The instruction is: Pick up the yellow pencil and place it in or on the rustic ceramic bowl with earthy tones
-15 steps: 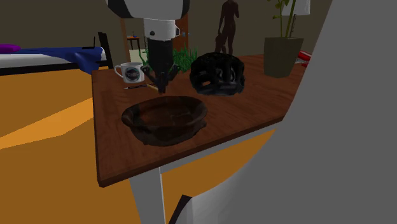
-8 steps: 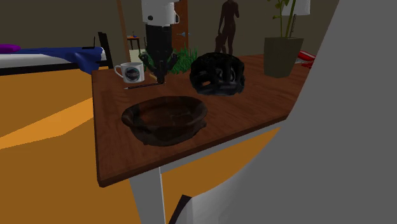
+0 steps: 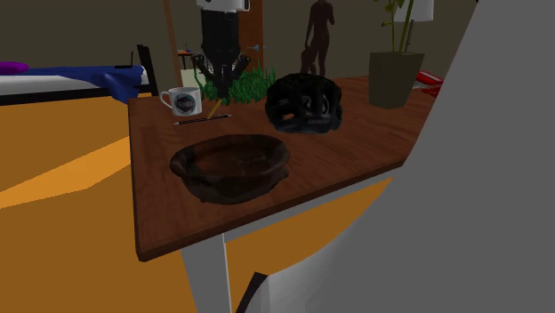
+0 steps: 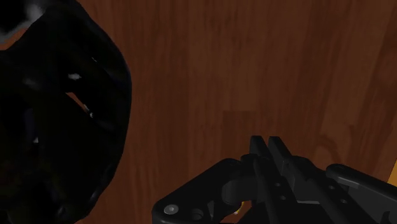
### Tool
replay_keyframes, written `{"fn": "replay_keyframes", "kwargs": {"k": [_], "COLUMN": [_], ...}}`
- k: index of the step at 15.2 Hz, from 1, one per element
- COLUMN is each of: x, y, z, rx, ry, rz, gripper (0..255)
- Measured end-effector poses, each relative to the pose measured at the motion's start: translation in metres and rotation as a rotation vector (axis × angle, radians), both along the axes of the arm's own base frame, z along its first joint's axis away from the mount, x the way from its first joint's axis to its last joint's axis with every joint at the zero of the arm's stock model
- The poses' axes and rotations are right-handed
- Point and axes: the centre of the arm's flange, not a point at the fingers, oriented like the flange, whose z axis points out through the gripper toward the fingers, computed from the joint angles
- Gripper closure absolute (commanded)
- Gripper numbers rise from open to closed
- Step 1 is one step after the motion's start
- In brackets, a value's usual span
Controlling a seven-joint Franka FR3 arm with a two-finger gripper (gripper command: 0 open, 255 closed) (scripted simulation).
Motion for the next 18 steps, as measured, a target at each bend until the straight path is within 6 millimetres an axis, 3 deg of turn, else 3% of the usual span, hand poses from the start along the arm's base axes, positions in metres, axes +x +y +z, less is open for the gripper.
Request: {"fn": "replay_keyframes", "kwargs": {"k": [10, 16, 18], "x": [-0.001, -0.051, -0.077], "y": [0.000, -0.038, -0.053], "z": [0.052, 0.059, 0.057], "rx": [0.000, -0.001, -0.001], "ry": [0.000, 0.000, 0.000], "rz": [0.000, 0.000, 0.000], "gripper": [255, 255, 255]}}
